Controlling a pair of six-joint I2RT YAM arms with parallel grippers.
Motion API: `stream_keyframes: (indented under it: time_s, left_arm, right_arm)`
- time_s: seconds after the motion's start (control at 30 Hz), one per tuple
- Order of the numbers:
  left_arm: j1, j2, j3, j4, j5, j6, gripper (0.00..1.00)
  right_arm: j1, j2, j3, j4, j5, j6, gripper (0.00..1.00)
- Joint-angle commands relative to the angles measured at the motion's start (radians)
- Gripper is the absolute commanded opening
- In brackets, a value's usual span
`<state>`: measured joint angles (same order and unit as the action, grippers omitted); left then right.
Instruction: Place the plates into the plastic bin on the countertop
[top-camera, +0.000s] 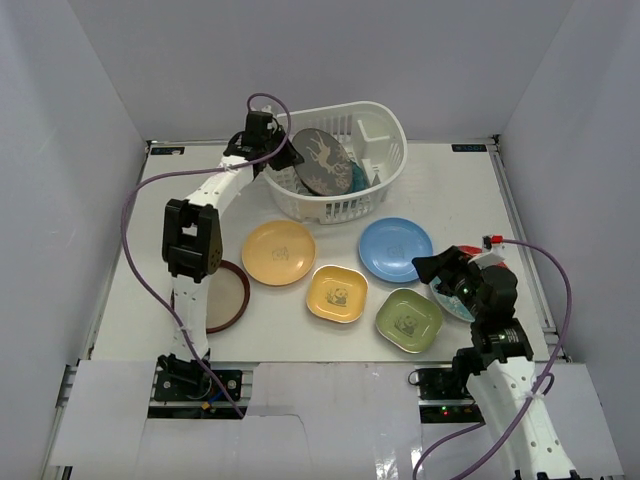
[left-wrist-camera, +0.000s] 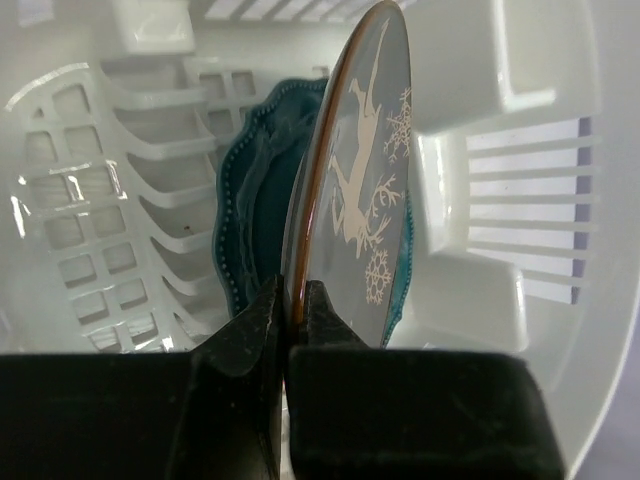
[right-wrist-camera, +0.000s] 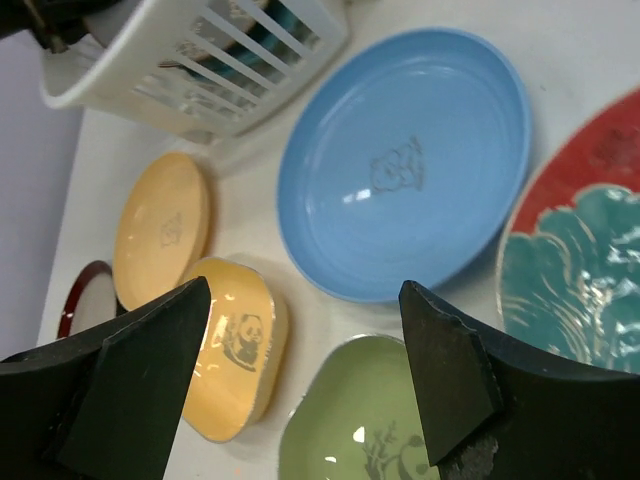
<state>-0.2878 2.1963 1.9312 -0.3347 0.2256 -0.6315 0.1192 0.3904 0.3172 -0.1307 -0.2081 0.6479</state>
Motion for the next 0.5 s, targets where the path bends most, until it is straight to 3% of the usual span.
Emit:
stream_keyframes:
  time_s: [0.0,0.07,0.17,0.2,0.27,0.47]
  left_arm:
    - [-0.028,-0.003,0.046,0.065,0.054,0.001,0.12]
    - [-0.033,0.008,0.037,0.062,0.064,0.018,0.24]
    - [-0.033,-0.020,0.012,0.054,0.040,0.036,0.56]
    - [-0.033,-0.030,-0.004,0.054,0.025,0.047,0.75]
    - [-0.033,-0.056,-0.005,0.040,0.012,0.056,0.97]
    - [-0.048,-0.143,0.046,-0.026,-0.078,0.137,0.98]
  right_arm:
    - [-0.001,-0.044,-0.013,-0.095,0.136,0.013,0.82]
    - [-0.001,-0.054,0.008,-0.162,0.243,0.013,0.81]
    - [-0.003,-0.045,0.061,-0.251,0.381,0.012,0.85]
    - [-0.003,-0.042,0.074,-0.265,0.442,0.010,0.87]
    - [-0.003,-0.038,0.097,-0.293,0.495,0.016,0.95]
    - [-0.006,-0.035,0.131,-0.360,0.734,0.050,0.96]
